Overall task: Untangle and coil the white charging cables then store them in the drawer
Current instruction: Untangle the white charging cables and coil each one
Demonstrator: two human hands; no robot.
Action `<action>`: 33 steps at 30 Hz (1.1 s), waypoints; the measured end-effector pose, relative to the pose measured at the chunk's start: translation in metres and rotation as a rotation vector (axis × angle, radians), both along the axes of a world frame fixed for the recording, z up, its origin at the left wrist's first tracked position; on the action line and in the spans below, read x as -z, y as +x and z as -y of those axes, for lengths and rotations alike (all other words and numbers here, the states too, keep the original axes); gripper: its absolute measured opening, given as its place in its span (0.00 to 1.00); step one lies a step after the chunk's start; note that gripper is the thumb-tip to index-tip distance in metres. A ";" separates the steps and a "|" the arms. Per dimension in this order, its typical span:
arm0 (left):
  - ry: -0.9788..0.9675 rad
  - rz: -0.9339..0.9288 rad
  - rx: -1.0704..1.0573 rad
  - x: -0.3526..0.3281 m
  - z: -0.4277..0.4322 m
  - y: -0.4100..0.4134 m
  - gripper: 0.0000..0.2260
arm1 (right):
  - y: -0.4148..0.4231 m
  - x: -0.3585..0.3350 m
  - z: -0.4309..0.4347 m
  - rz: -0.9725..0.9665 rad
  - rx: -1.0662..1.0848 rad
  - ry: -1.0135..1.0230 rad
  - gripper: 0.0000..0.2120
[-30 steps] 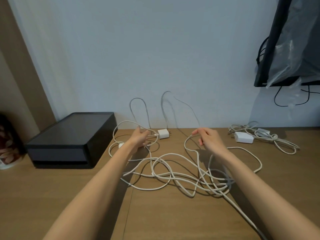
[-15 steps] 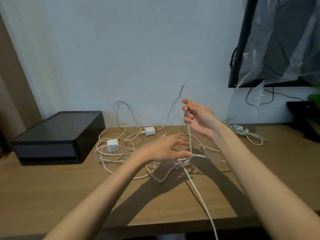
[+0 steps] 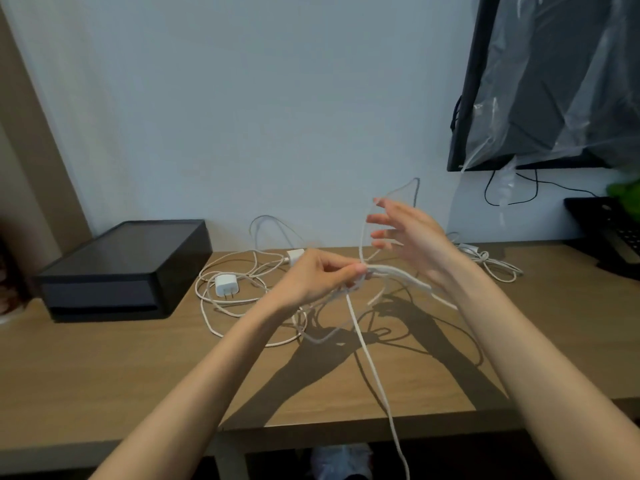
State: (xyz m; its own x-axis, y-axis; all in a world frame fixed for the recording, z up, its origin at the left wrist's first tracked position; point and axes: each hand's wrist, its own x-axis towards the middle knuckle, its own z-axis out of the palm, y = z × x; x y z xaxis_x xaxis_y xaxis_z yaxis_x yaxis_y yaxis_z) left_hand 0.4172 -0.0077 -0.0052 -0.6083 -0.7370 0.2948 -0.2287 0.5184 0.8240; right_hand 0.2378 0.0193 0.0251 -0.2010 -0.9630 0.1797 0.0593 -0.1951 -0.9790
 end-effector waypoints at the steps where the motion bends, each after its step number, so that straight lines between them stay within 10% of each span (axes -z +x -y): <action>1: 0.012 -0.049 -0.003 -0.005 0.000 0.002 0.09 | 0.002 -0.002 -0.007 -0.123 -0.027 0.013 0.14; 11: 0.054 -0.325 -0.034 -0.028 0.001 0.012 0.10 | 0.004 -0.001 -0.036 -1.028 0.010 -0.118 0.12; 22: -0.118 -0.102 -0.077 -0.025 0.004 0.030 0.07 | 0.018 0.007 -0.033 -0.597 -0.063 -0.214 0.13; 33: -0.276 -0.034 -0.226 -0.013 0.022 0.033 0.17 | 0.018 0.018 -0.018 -0.588 0.100 -0.263 0.14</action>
